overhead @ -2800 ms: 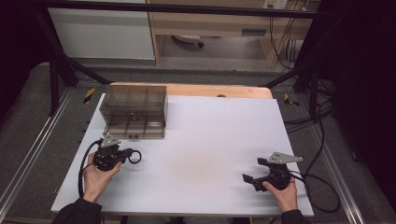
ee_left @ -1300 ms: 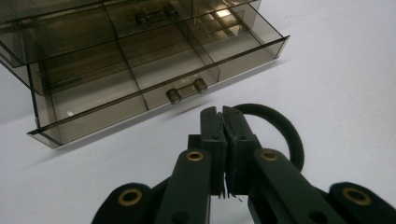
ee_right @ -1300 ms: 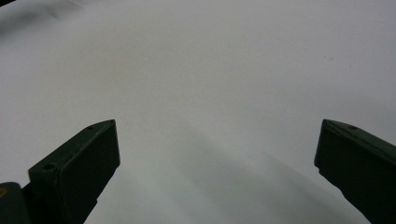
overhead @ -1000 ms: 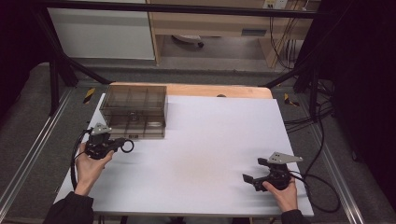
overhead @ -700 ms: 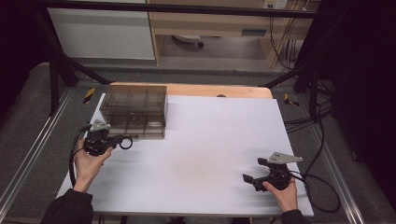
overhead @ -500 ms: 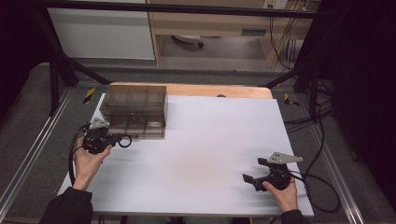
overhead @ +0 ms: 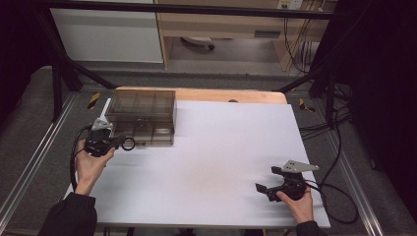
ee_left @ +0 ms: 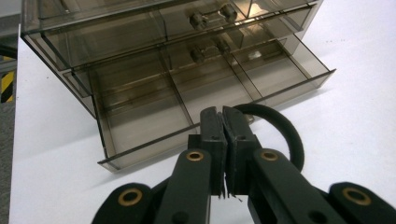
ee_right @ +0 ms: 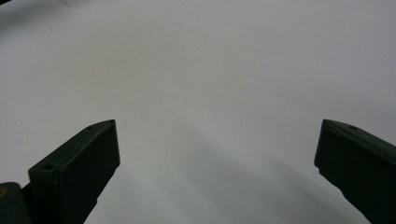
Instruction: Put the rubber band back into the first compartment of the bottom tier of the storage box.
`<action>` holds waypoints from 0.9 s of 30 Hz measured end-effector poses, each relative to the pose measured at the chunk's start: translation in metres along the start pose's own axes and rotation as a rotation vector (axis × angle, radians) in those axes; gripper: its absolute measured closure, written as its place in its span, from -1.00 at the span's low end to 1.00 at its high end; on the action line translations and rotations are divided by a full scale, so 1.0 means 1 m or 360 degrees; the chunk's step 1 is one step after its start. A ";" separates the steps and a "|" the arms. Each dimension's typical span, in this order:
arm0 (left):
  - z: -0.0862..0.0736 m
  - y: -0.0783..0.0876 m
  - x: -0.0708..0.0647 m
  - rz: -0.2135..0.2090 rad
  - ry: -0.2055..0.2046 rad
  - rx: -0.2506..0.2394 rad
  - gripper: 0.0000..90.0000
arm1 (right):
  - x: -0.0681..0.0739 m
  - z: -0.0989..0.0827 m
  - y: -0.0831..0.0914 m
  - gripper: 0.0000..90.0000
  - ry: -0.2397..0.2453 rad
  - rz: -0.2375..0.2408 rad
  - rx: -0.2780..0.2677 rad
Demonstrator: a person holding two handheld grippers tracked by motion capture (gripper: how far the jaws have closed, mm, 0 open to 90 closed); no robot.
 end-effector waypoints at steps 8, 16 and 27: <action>0.001 -0.008 0.011 0.0038 0.0028 0.0024 0.93 | 0.000 0.000 0.000 -0.98 0.0003 -0.0001 0.0000; 0.002 -0.015 0.019 0.0078 0.0038 0.0044 0.93 | 0.000 0.000 0.000 -0.98 -0.0001 -0.0002 0.0001; 0.005 -0.025 0.029 0.0110 0.0084 0.0059 0.93 | 0.000 0.000 0.000 -0.98 -0.0002 -0.0002 0.0004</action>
Point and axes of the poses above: each handheld gripper's, and its own axes: y roughly backward along the jaws, z roughly out of its top, x roughly to its left, the point moved 10 cm from there along -y, roughly forward along the jaws, and after that the axes turned 6 degrees about z, right-handed, at the moved point
